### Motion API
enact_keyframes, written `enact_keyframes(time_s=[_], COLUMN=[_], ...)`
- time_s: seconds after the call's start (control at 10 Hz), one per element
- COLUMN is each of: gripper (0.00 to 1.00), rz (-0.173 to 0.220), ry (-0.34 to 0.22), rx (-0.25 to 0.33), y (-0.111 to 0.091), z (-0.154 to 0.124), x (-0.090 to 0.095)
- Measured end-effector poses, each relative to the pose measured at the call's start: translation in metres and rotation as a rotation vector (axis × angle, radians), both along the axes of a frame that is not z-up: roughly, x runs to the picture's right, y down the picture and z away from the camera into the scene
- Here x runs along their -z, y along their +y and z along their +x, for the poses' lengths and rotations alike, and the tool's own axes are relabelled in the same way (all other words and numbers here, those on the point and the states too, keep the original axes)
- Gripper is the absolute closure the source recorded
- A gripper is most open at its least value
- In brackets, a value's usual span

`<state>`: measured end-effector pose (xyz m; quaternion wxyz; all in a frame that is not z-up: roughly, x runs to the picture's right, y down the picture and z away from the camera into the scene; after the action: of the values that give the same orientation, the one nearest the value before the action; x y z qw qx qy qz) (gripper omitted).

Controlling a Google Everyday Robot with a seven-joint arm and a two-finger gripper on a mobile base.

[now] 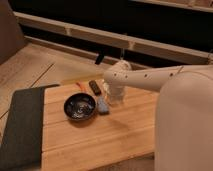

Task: Wipe the white sponge on the table

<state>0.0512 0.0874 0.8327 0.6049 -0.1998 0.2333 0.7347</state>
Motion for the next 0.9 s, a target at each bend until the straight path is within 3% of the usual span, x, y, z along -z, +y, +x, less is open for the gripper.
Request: enact_keyframes(time_s=[0.6, 0.9], gripper=[0.35, 0.35], rz=[-0.06, -0.102], ry=[-0.035, -0.071], rx=[0.013, 0.026], y=[0.006, 0.018], z=[-0.004, -0.021], x=[-0.04, -0.056])
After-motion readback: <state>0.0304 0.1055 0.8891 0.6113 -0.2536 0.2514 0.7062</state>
